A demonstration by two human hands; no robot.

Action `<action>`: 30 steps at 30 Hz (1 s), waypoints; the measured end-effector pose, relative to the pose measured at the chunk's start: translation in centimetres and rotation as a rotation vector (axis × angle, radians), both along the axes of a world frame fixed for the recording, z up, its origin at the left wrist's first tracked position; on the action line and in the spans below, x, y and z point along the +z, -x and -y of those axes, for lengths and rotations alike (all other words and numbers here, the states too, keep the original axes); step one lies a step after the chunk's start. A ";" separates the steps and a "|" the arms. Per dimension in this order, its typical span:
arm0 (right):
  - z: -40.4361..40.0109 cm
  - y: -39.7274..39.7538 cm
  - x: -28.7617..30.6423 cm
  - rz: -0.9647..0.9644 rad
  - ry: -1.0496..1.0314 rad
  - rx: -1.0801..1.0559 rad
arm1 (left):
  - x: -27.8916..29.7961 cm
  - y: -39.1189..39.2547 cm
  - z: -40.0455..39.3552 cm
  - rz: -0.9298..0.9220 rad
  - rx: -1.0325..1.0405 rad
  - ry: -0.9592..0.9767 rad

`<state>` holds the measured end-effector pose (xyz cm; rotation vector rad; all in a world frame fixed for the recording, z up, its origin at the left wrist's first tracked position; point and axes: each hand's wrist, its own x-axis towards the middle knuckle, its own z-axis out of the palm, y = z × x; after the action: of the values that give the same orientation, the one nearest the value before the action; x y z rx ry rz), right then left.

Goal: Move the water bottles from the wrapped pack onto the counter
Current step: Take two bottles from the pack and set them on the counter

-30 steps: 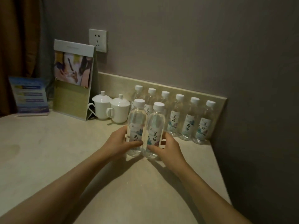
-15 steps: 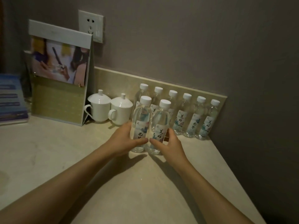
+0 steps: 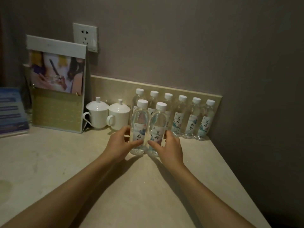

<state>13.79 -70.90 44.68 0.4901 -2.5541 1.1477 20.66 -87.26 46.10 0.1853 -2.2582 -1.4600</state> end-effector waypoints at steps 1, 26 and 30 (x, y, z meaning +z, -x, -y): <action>0.0 0.1 0.0 -0.012 -0.017 -0.019 | -0.1 0.2 -0.1 -0.007 0.010 0.009; 2.8 3.8 1.6 0.114 -0.035 -0.096 | -1.9 7.7 0.3 -0.083 0.235 0.177; 3.0 4.2 1.7 0.111 -0.051 -0.100 | -2.1 8.4 0.8 -0.087 0.236 0.191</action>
<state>9.56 -73.87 46.41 0.3141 -2.6746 1.1058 12.29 -88.10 43.97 0.3106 -2.2048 -1.1044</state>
